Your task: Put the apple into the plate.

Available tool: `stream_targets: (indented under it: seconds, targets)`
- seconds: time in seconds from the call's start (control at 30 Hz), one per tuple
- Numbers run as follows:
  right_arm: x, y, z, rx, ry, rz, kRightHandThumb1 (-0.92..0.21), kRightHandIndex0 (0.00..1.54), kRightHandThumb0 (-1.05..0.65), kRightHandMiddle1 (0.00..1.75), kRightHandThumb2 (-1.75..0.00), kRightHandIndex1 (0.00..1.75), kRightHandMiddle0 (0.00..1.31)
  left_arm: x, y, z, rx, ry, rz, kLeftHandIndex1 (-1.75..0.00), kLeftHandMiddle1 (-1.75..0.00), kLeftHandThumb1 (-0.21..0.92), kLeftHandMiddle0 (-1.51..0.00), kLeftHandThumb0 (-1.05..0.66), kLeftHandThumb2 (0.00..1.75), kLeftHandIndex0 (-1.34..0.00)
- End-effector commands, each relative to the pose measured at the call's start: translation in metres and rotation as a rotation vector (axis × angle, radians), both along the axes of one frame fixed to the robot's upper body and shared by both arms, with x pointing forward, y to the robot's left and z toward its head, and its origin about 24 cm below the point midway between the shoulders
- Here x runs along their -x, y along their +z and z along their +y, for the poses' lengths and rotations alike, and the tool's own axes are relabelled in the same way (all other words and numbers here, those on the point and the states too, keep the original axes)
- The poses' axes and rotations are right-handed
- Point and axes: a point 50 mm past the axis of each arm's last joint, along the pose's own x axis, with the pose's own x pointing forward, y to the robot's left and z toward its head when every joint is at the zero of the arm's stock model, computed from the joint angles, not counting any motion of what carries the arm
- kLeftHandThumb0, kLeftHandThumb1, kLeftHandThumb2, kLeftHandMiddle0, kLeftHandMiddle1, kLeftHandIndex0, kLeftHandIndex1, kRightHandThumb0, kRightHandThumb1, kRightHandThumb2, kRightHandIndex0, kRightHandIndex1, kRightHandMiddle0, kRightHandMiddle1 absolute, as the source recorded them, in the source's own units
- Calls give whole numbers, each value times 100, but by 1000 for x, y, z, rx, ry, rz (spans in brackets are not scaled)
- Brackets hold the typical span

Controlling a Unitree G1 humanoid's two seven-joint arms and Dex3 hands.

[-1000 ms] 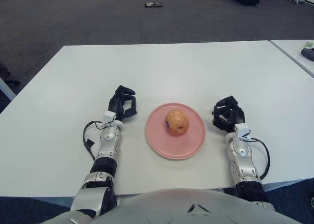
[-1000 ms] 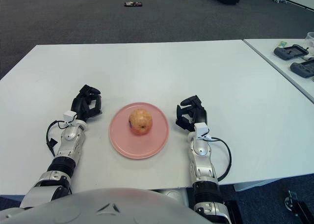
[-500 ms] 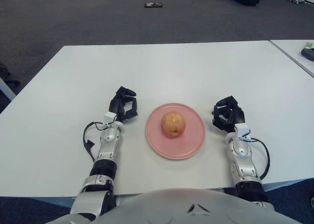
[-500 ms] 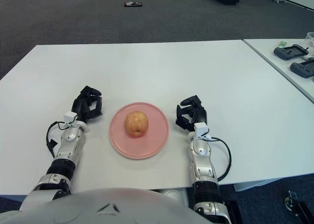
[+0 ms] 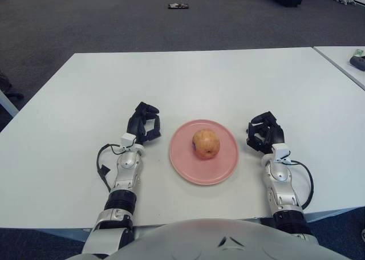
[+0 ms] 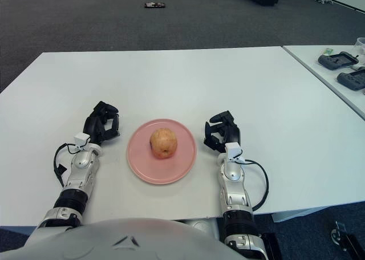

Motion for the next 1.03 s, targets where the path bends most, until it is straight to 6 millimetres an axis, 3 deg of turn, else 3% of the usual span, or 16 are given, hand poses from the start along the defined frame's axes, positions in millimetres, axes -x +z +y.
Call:
stream_targets:
  seconds: [0.0, 1.0]
  targets:
    - [-1, -1, 3, -11, 6, 1, -58, 58, -40, 175, -100, 144, 41, 16, -20, -1, 6, 1, 102, -175, -175, 38, -101, -46, 125, -56]
    - [0, -3, 6, -18, 31, 20, -58, 57, -40, 175, -99, 141, 40, 21, -15, 1, 19, 40, 60, -175, -175, 36, -99, -46, 127, -57]
